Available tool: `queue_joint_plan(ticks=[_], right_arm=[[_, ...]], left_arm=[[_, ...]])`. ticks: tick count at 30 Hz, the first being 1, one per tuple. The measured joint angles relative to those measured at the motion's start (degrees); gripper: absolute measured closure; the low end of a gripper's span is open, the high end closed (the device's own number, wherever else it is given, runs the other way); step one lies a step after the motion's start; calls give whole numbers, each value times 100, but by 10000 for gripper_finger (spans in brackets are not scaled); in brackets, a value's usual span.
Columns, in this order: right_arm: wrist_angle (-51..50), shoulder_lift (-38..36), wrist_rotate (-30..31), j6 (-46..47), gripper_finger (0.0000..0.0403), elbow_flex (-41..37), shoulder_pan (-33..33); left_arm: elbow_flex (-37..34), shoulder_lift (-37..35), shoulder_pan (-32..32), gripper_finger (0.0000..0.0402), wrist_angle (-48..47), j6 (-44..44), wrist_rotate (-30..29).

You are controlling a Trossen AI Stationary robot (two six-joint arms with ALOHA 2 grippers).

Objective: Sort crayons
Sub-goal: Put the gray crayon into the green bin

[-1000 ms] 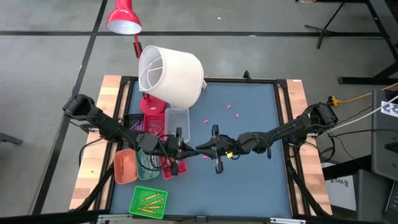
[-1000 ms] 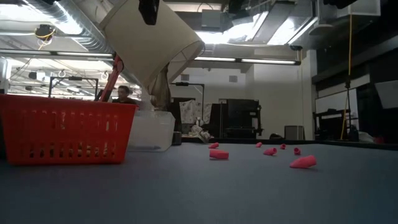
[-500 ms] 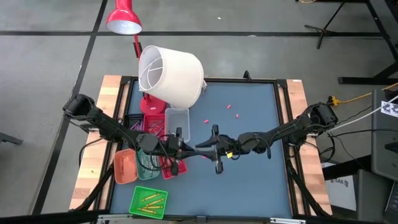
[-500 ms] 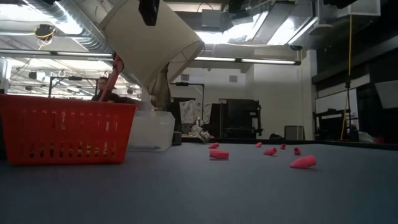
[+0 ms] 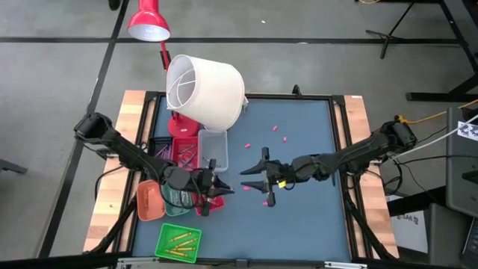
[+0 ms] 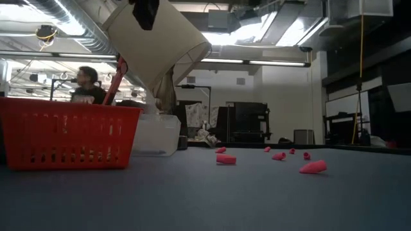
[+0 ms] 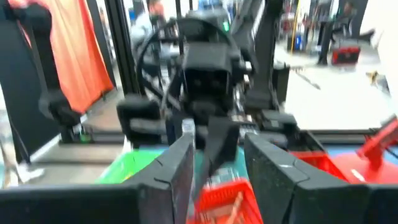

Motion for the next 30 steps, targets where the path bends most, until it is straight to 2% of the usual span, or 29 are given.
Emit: queue_joint_plan(ticks=[3, 9, 13, 18, 24, 30], right_arm=[[-748, -277, -2, 2, 260, 0, 0], [-1879, -698, -53, 121, 260, 0, 0], [-2156, -741, -61, 305, 260, 0, 0], [-2379, -736, -66, 310, 260, 0, 0], [-2401, -732, -72, 311, 260, 0, 0], [-2407, -730, -72, 310, 260, 0, 0]], left_arm=[[2, -219, -74, 396, -668, -353, -5], [1, -959, -291, 393, -2895, -1812, 7], [2, -1417, -513, 392, -4517, -2961, 341], [2, -1636, -845, 392, -6042, -4230, 905], [2, -1618, -1215, 391, -7308, -5257, 1540], [2, -1616, -1441, 391, -7801, -5815, 1572]])
